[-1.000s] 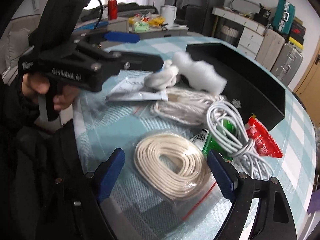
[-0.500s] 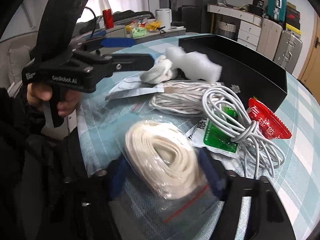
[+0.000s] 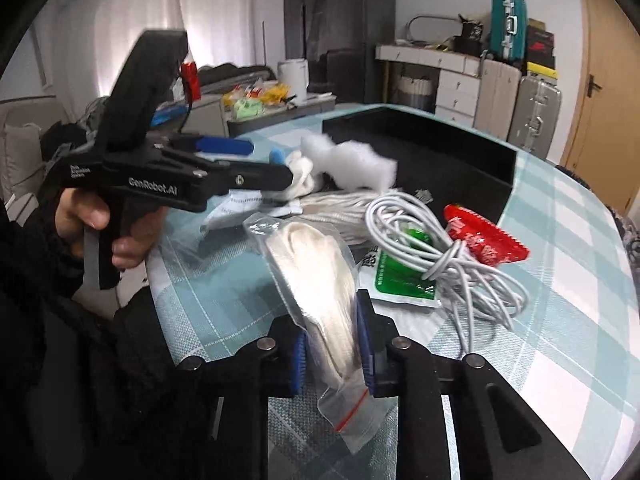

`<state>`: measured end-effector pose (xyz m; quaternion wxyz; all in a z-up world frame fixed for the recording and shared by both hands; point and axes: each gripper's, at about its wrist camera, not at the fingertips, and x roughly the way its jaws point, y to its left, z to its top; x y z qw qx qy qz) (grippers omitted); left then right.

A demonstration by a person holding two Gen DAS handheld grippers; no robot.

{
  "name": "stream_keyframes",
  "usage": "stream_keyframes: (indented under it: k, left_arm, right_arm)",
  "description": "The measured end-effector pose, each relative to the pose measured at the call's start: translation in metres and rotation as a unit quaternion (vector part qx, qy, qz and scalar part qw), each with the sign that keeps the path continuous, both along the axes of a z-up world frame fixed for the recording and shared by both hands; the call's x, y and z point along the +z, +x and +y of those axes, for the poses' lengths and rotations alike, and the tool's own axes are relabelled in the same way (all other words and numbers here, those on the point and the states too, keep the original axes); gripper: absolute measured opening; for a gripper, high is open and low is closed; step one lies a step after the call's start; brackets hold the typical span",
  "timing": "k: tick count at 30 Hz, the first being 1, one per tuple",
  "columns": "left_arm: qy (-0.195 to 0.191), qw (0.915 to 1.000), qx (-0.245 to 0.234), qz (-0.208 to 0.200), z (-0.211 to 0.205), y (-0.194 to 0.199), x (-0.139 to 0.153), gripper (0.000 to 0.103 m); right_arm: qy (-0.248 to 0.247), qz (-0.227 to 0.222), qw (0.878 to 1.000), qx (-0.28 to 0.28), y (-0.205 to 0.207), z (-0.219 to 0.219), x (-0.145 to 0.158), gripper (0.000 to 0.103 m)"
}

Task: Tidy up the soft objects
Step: 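Grasp the white plush toy with the left gripper while the right gripper lifts the rope bag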

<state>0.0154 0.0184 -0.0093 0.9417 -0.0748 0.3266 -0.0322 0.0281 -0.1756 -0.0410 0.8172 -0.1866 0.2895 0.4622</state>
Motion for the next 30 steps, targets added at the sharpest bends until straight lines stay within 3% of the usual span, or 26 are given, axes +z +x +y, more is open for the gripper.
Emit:
stream_keyframes:
  k: [8, 14, 17, 19, 21, 30]
  left_arm:
    - [-0.004, 0.9999, 0.009, 0.01, 0.0, 0.003, -0.002, 0.103]
    - [-0.032, 0.9994, -0.004, 0.016, -0.001, 0.005, -0.004, 0.1]
    - [-0.038, 0.999, -0.01, 0.02, -0.002, 0.006, -0.004, 0.082]
    - [-0.042, 0.9987, -0.02, 0.021, -0.004, 0.006, -0.005, 0.061]
    - [-0.047, 0.9981, -0.03, 0.025, -0.007, 0.006, -0.005, 0.047]
    - [-0.02, 0.9991, -0.036, 0.009, -0.013, -0.008, 0.004, 0.039]
  right_arm:
    - [0.023, -0.014, 1.0, -0.014, -0.004, -0.01, 0.011, 0.019]
    - [0.026, -0.017, 0.999, -0.022, -0.004, -0.014, 0.01, 0.019]
    - [0.025, -0.019, 0.999, -0.023, -0.003, -0.012, 0.011, 0.019]
    - [0.027, -0.019, 0.999, -0.024, -0.002, -0.011, 0.012, 0.019]
    - [0.027, -0.022, 0.999, -0.026, -0.002, -0.01, 0.013, 0.019]
    - [0.032, -0.029, 0.999, -0.024, -0.005, -0.006, 0.017, 0.017]
